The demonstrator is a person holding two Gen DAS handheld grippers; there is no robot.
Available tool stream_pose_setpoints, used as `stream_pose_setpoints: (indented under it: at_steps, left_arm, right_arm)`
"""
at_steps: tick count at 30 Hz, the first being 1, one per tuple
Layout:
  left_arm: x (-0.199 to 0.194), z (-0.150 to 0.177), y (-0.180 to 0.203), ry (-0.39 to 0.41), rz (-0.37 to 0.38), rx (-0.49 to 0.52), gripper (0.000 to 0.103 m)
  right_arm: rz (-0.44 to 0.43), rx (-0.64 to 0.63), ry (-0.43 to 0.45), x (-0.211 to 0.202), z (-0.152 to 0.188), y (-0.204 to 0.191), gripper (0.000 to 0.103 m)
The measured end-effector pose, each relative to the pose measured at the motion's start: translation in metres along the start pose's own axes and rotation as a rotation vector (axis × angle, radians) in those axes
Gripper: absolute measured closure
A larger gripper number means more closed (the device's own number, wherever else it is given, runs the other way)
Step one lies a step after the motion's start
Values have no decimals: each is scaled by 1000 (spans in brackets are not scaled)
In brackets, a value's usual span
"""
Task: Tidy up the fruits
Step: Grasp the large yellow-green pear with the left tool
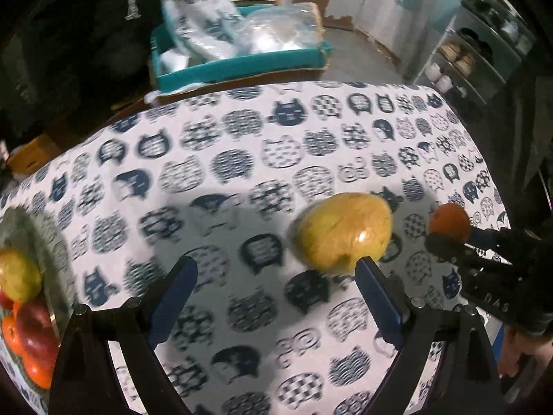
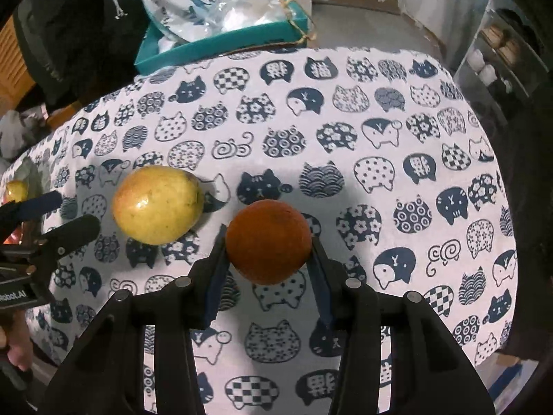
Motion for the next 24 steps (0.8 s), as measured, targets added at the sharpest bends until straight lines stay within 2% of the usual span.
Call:
stream_pose_setpoints:
  at_steps: [3,6,12,24]
  left_arm:
    - [13,-5,15,-17,4,27,9]
    - [20,-9,26,-12,45,32,4]
    - [36,-16,43,-30,83,47,4]
    - [59,-12,51,-94,175,-25,4]
  right_arm:
    - [1,16,-9,5,2,8,59]
    - [2,35,-12,9,2,13,59]
    - [-11,85,-24,12,5,34,59]
    - [-16,117,-38,21,5,48,59]
Point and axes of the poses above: each gripper's, at about its wrist camera, not at the fingertips, and x roughly the way its jaws point, y to its right, z to its underside, the point moved 3 cm from there along x, roughly the way its jaws point, and after that the axes turned 10 degrees about z, right-handed, at the moved point
